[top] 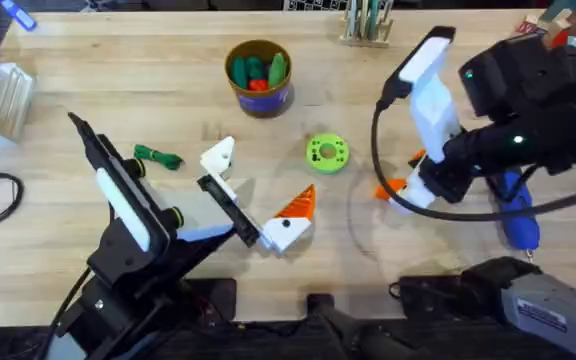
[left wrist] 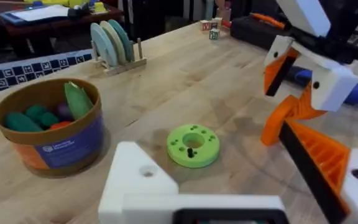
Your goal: Pick up the gripper from the table and insert it into the empty holder that is missing its gripper. Then pick up a screw, insert it into the mounting hole, and use the screwdriver to tighten it. Finally, clean up the table by picking up the vegetable and placing it into the bucket.
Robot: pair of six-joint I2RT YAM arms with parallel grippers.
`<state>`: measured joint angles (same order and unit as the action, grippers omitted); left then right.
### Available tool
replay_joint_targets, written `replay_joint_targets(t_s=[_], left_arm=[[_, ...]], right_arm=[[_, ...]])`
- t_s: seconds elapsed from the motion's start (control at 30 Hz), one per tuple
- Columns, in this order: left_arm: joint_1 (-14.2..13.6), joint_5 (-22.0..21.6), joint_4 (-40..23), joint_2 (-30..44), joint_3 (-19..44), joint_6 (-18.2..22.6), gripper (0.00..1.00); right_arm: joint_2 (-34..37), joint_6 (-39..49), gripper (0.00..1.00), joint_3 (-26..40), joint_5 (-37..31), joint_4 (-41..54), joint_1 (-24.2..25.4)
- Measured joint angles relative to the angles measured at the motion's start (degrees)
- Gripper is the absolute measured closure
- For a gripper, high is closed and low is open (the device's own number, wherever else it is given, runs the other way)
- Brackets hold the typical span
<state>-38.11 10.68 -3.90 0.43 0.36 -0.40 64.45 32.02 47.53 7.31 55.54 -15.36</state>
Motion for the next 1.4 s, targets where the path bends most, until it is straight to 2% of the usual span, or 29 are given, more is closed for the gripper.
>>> replay_joint_targets(t_s=[0.2,0.37,0.43,0.53,0.6,0.67,0.9,1.03,1.17,1.23,1.33,1.4], left_arm=[[0.0,0.0,0.0,0.0,0.0,0.0,0.014],[0.0,0.0,0.0,0.0,0.0,0.0,0.014],[0.0,0.0,0.0,0.0,0.0,0.0,0.014],[0.0,0.0,0.0,0.0,0.0,0.0,0.013],[0.0,0.0,0.0,0.0,0.0,0.0,0.013],[0.0,0.0,0.0,0.0,0.0,0.0,0.014],[0.0,0.0,0.0,0.0,0.0,0.0,0.014],[0.0,0.0,0.0,0.0,0.0,0.0,0.014],[0.0,0.0,0.0,0.0,0.0,0.0,0.014],[0.0,0.0,0.0,0.0,0.0,0.0,0.013],[0.0,0.0,0.0,0.0,0.0,0.0,0.014],[0.0,0.0,0.0,0.0,0.0,0.0,0.014]], right_arm=[[2.4,1.0,0.268,0.0,-1.2,0.4,-2.4],[2.6,1.3,0.364,0.0,-1.9,0.8,-2.9],[2.5,1.5,0.449,0.0,-2.2,1.6,-2.9],[2.5,1.7,0.755,0.0,-2.7,1.5,-2.9],[2.5,1.6,0.898,0.0,-3.0,0.7,-2.9],[2.1,1.7,0.984,0.0,-3.1,-0.1,-2.9],[-4.4,1.4,0.989,0.0,-3.2,-0.2,-2.9],[-10.5,-3.0,0.989,0.0,-3.2,-1.9,-2.5],[-16.8,-16.4,0.99,0.0,-3.0,-8.8,0.0],[-18.8,-25.9,0.991,0.0,-3.0,-12.7,1.3],[-19.3,-40.4,0.991,-0.4,-2.4,-18.3,1.8],[-18.3,-48.0,0.992,-1.7,0.7,-23.1,1.8]])
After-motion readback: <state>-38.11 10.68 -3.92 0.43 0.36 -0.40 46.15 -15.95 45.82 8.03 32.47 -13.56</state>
